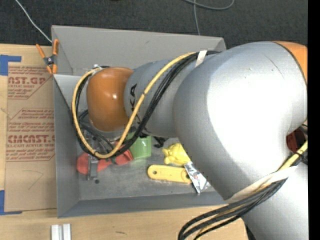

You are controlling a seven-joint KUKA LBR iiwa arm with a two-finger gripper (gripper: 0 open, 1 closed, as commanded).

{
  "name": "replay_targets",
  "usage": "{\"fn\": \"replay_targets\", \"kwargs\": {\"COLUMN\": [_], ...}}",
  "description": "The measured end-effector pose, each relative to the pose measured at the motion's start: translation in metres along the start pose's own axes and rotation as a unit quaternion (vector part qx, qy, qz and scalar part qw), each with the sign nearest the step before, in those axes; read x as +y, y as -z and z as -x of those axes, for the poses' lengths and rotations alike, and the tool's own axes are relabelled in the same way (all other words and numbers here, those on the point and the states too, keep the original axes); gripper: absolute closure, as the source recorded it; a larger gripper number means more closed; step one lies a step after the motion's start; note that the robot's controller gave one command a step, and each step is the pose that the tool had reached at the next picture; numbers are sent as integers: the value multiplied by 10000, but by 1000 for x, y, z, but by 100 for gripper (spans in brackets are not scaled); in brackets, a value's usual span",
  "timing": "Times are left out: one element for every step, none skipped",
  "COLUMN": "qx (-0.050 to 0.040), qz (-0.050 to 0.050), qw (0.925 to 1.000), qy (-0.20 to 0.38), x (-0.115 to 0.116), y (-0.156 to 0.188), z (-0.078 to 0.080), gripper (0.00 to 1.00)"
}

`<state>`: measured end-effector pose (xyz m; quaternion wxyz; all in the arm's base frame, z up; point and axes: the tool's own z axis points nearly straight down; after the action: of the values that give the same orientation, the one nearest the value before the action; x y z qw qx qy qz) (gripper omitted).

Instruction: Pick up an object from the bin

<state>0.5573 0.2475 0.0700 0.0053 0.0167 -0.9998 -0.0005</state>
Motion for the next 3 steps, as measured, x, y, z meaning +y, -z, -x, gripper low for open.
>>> {"fn": "replay_targets", "kwargs": {"qx": [-57,-57,-73], "qz": [15,15,14], "qw": [10000,10000,9978], "qy": [-37,-37,665], "x": [-7,-7,-6], "y": [-1,-1,65], "z": [-28,-28,13], "gripper": [100,100,100]}}
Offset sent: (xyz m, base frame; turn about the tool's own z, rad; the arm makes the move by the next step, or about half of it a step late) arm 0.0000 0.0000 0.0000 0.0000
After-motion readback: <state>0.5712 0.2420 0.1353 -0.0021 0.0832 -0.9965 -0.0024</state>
